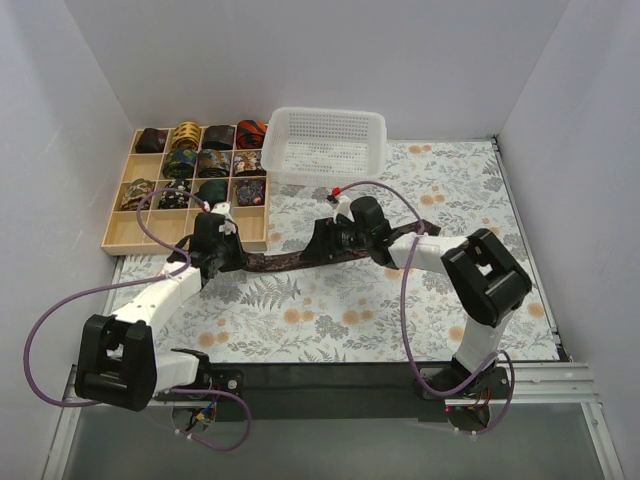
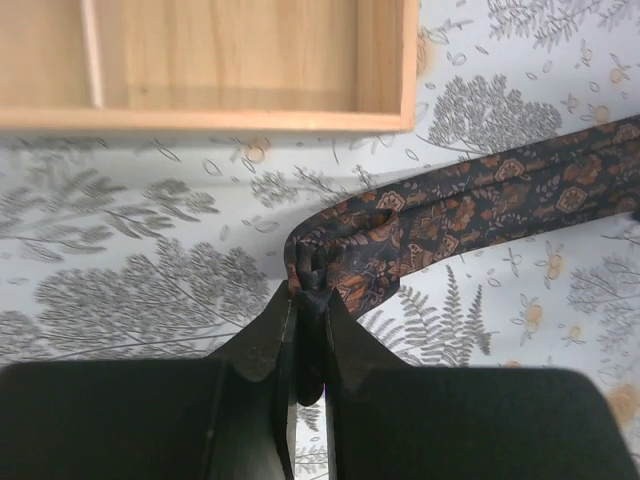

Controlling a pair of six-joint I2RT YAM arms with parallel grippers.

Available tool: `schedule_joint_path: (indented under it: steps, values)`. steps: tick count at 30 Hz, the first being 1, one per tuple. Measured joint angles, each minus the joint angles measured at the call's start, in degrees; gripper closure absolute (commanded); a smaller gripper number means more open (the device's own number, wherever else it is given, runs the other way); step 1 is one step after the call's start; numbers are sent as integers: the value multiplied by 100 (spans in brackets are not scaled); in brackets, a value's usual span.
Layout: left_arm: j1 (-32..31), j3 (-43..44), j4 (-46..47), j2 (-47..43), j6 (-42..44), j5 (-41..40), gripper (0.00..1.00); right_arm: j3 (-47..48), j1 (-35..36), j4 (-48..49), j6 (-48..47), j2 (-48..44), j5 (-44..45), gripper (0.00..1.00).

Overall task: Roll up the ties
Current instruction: Roll the tie

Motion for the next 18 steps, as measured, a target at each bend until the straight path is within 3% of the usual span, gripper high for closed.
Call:
schedule_joint_path:
  steps: [10,18]
  values:
    - [-186,1504,-1786,881,1189,-1381,100,-575,-413,-1495,-1132,-1375,1095,17]
    - [-1189,2100,-2726,1788,1283,-2804,100,-673,-472,-2288,-1491,-1847,1928,12]
